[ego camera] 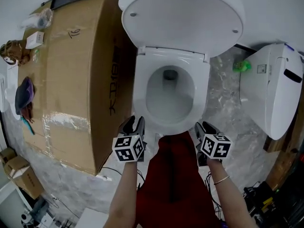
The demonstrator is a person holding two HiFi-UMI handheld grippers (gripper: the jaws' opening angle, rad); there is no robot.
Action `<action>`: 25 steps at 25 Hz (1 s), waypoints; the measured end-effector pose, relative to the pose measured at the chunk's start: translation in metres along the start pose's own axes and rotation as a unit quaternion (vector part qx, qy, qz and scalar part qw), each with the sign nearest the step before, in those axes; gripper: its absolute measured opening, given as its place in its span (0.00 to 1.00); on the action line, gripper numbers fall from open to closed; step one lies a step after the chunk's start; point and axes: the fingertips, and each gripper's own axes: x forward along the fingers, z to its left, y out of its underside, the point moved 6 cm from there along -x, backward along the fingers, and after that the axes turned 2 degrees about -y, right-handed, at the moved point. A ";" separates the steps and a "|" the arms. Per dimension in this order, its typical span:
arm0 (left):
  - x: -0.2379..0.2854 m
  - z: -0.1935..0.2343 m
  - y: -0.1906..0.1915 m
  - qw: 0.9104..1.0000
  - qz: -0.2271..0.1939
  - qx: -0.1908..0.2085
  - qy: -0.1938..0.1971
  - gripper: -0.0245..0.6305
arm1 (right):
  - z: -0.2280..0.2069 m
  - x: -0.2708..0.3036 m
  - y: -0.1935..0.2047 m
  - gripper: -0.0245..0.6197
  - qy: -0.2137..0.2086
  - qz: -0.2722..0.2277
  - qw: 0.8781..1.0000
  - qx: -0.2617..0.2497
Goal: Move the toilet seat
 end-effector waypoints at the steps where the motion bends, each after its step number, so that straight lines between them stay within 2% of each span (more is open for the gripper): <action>1: 0.005 0.003 0.003 1.000 0.008 0.002 -0.002 0.24 | -0.003 0.005 0.002 0.26 0.000 0.006 1.000 0.008; 5: 0.021 0.012 0.016 0.999 0.038 0.001 -0.007 0.29 | -0.013 0.024 0.012 0.34 0.002 0.037 0.999 0.026; 9: 0.037 0.021 0.029 0.998 0.065 -0.021 -0.012 0.32 | -0.022 0.043 0.020 0.41 0.007 0.060 0.997 0.049; 14: 0.051 0.029 0.039 0.996 0.076 -0.047 -0.015 0.34 | -0.030 0.062 0.026 0.42 0.028 0.084 0.995 0.051; 25: 0.077 0.031 0.058 0.989 0.118 -0.084 0.012 0.38 | -0.028 0.086 0.032 0.45 0.028 0.101 0.991 0.085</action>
